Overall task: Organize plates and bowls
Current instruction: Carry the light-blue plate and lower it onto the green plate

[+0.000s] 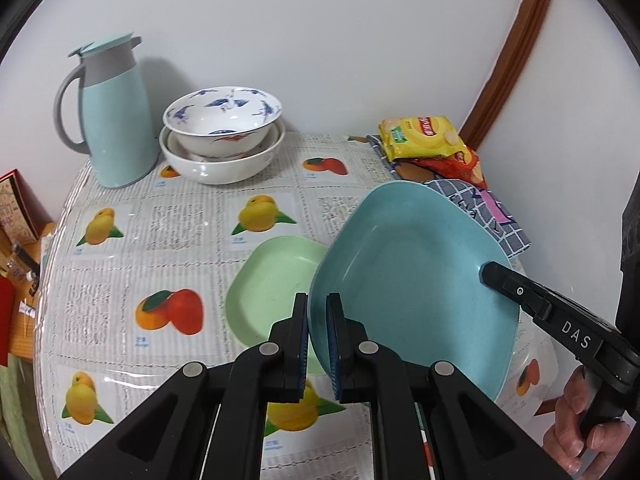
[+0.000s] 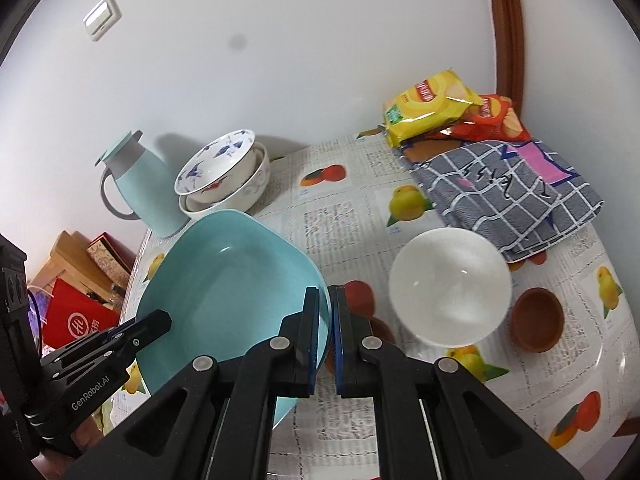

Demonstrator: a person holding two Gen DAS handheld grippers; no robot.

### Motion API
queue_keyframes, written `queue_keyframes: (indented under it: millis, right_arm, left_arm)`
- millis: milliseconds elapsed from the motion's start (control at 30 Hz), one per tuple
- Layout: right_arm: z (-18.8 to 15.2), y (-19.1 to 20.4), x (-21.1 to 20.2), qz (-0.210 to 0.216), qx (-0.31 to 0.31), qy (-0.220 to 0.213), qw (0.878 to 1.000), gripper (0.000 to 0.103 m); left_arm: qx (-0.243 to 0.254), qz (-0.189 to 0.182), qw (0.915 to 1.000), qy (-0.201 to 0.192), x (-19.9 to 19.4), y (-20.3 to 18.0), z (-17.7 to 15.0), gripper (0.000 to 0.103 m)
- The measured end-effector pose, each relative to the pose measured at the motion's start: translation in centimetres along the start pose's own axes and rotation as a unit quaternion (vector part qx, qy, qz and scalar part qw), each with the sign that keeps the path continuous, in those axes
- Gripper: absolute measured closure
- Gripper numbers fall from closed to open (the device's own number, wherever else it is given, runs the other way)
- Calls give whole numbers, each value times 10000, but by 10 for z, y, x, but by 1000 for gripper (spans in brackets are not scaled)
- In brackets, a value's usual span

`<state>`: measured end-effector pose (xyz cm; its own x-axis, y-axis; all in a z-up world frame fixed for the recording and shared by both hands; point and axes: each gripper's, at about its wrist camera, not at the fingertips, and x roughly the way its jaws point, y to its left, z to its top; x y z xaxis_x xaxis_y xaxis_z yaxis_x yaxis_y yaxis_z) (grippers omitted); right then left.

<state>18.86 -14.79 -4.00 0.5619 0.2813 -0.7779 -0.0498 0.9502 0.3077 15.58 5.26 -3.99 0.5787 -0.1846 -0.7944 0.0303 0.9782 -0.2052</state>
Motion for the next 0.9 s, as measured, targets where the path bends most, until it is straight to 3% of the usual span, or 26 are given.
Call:
queue_keyframes:
  millis: [500, 900]
  right_arm:
    - [-11, 33, 51, 190, -148, 270, 9993, 96]
    - [-8, 28, 98, 226, -120, 573, 9980, 96]
  left_arm:
    - [-258, 237, 9992, 189, 22, 47, -1, 94]
    - [-318, 326, 9979, 465, 60, 58, 0, 94]
